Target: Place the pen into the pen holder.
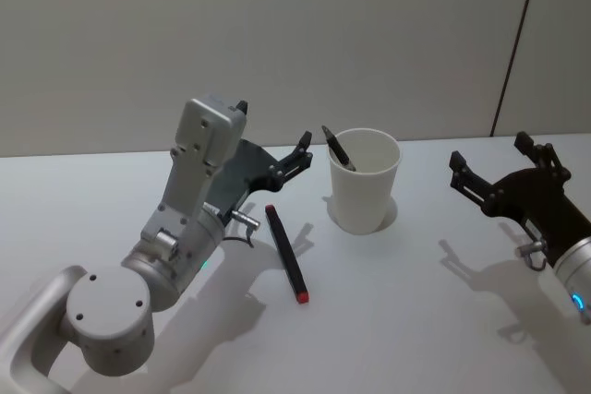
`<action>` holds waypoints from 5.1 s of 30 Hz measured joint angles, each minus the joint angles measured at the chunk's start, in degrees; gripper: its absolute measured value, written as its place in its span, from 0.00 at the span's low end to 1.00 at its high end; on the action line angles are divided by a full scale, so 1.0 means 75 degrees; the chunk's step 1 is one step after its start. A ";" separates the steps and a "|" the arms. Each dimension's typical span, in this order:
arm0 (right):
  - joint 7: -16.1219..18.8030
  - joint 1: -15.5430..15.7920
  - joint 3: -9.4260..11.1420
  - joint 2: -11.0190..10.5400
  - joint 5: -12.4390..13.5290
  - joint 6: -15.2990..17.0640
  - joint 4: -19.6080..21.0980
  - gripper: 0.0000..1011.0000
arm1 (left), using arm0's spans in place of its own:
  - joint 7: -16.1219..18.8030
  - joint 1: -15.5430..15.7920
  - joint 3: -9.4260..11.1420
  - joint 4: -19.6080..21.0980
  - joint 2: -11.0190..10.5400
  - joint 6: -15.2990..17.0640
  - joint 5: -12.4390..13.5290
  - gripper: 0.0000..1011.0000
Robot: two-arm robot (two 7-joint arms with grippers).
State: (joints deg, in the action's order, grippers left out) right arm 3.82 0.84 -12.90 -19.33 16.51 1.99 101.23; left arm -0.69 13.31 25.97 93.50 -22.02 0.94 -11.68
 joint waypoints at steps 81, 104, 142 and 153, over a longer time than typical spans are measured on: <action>0.0002 0.0000 -0.0005 0.0000 -0.0007 -0.0004 -0.0001 0.99 | 0.0146 -0.0857 0.0159 0.0687 0.0161 0.3296 -0.1633 0.99; 0.0001 -0.0001 -0.0004 0.0000 -0.0007 -0.0005 -0.0001 0.99 | 0.0441 -0.0731 0.0174 0.0431 0.0406 0.3635 -0.1125 0.99; 0.0001 -0.0001 -0.0005 0.0000 -0.0006 -0.0005 -0.0001 0.99 | 0.0211 -0.0661 0.0141 0.0454 0.0468 0.4106 -0.0694 0.66; 0.0001 -0.0001 -0.0005 0.0000 -0.0007 -0.0005 -0.0001 0.99 | 0.0210 -0.0662 0.0136 0.0459 0.0468 0.4128 -0.0683 0.32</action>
State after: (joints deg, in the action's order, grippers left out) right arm 3.82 0.84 -12.94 -19.33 16.46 1.95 101.23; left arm 0.88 8.34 26.99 96.94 -18.51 31.91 -16.80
